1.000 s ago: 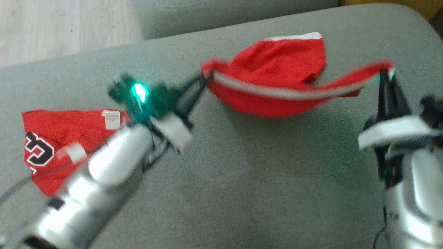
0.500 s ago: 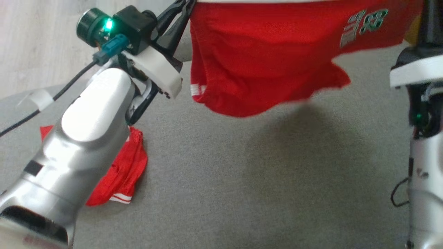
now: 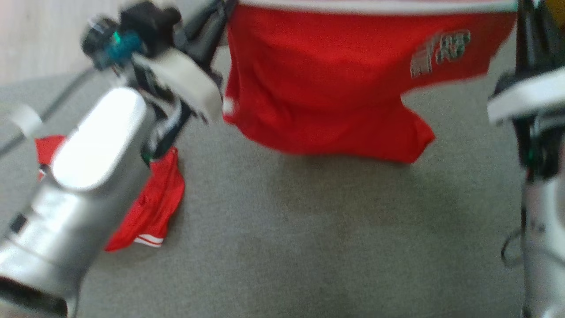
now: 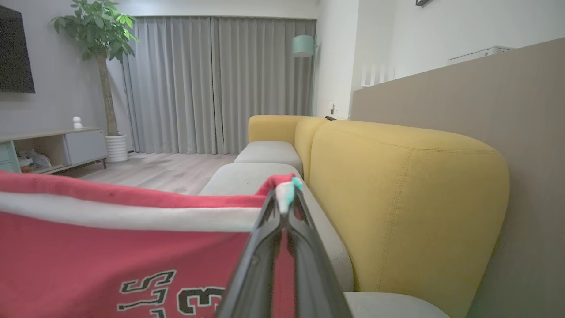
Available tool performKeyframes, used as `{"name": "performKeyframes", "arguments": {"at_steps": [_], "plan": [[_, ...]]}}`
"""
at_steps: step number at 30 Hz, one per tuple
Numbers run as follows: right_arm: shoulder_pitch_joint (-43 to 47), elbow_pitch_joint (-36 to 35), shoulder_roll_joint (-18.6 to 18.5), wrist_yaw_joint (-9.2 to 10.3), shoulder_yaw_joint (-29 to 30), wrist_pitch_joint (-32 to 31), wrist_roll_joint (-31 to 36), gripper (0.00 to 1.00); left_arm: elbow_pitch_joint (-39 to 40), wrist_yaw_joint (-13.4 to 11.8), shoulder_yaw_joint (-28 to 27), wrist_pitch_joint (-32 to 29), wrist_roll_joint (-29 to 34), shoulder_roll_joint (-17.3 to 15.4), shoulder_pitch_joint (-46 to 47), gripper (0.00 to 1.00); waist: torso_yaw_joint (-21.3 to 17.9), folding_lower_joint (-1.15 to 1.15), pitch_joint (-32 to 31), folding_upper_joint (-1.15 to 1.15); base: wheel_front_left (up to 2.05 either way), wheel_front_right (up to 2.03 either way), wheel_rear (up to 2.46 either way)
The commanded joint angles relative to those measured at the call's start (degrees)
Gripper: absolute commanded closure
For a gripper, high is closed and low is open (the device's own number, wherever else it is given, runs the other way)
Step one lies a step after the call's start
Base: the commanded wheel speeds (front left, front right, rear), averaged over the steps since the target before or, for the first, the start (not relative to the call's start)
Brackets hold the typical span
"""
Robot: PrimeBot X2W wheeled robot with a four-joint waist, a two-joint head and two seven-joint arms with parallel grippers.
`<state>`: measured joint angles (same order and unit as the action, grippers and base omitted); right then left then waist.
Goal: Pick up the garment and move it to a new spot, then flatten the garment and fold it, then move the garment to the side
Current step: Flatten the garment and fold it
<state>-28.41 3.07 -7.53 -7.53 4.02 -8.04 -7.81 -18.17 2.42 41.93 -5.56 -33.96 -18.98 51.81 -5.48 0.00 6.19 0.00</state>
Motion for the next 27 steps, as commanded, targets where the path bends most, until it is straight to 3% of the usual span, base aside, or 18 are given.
{"name": "performKeyframes", "arguments": {"at_steps": [1,4,7,14,19,27], "plan": [[-5.7,-0.9,-0.9,0.04,-1.9,-0.2,0.1,1.0,1.1,-0.3,-3.5,-0.4,-0.4,-1.8,6.0,1.0,-0.4,0.0,4.0,0.0,0.0,0.0,0.0],[-13.5,4.5,-1.6,0.04,-4.1,0.8,-0.4,1.0,-2.4,-0.2,-4.7,-0.4,0.3,-1.7,11.4,1.0,-1.0,0.0,7.7,0.0,0.0,0.0,0.0],[-26.6,14.6,-0.2,0.04,-5.1,4.9,-1.9,1.0,-9.5,-0.7,-7.2,2.5,1.5,-0.7,20.5,1.0,-1.9,0.0,12.3,0.0,0.0,0.0,0.0],[-42.2,32.5,2.1,0.04,-1.3,18.0,1.6,1.0,-21.0,-0.4,-8.7,11.2,3.7,2.6,32.4,1.0,-1.4,0.0,16.9,0.0,0.0,0.0,0.0],[-42.6,42.3,2.0,0.04,-2.4,21.1,3.6,1.0,-26.8,1.9,-7.6,16.3,3.2,5.6,31.6,1.0,-0.2,0.0,18.1,0.0,0.0,0.0,0.0],[-35.1,56.6,-2.2,0.04,-8.3,18.3,4.5,1.0,-31.7,4.9,0.2,17.6,1.4,8.1,17.4,1.0,1.3,0.0,16.6,0.0,0.0,0.0,0.0]]}}
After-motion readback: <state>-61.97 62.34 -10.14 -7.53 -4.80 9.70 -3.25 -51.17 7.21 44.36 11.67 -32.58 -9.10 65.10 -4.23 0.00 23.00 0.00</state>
